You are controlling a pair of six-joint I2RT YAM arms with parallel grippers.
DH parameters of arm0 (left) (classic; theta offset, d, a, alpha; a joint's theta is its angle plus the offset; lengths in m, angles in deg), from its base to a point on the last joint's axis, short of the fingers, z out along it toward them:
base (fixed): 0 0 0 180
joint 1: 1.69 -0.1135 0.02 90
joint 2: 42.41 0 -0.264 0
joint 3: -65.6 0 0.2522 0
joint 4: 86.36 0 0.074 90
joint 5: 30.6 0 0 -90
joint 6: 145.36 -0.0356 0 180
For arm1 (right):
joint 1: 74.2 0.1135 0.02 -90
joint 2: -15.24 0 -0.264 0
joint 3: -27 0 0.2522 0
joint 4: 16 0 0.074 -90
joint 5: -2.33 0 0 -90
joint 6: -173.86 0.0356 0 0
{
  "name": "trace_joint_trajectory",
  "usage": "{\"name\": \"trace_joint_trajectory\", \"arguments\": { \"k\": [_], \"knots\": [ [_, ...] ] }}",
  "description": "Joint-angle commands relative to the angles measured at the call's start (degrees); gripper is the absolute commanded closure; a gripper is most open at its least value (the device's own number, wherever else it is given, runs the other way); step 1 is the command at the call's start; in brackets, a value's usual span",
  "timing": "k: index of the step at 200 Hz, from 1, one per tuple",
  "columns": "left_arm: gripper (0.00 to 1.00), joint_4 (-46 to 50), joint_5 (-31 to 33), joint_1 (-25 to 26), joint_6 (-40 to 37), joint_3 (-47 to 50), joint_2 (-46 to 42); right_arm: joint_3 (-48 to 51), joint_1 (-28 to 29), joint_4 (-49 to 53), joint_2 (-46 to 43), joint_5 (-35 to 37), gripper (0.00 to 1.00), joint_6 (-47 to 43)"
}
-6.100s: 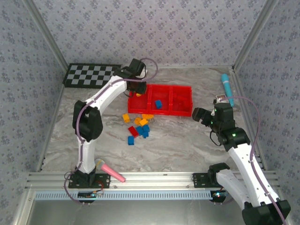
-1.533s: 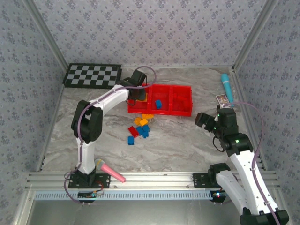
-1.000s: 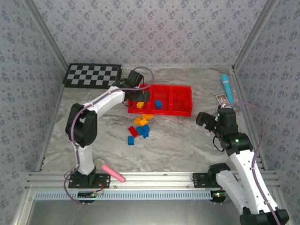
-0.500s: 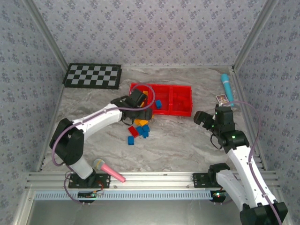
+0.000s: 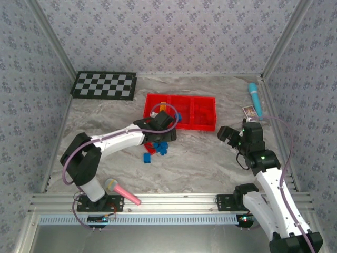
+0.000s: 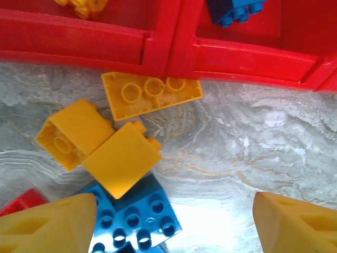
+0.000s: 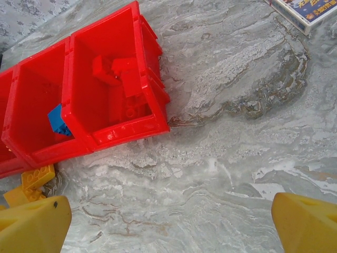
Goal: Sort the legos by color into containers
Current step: Pick up the lego from the center of the table.
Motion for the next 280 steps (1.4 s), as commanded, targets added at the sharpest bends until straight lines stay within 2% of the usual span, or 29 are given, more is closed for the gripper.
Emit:
{"name": "trace_joint_trajectory", "arguments": {
  "k": [1, 72, 114, 183, 280],
  "knots": [
    [0.24, -0.9, -0.49, 0.7, 2.65, -0.76, 1.94, 0.6, -0.2, 0.75, -1.0, -0.92, 0.0, 0.77],
    [0.28, 2.27, 3.09, 1.45, 4.37, -0.54, 4.91, 1.12, -0.4, 0.75, -1.58, -1.45, 0.0, 0.39],
    [0.32, 1.22, 1.13, 1.74, 4.68, -0.73, 6.94, 1.28, -0.44, 0.71, -1.49, -1.52, 0.0, 0.41],
    [0.46, 0.51, -0.92, 1.83, 3.42, -2.33, 9.48, 1.13, -0.62, 0.76, -1.8, -1.16, 0.0, 0.33],
    [0.58, 2.71, -2.34, 2.54, 0.41, -7.43, 13.01, 0.69, -0.76, 2.51, -1.8, -0.62, 0.0, 0.2]
  ]
}}
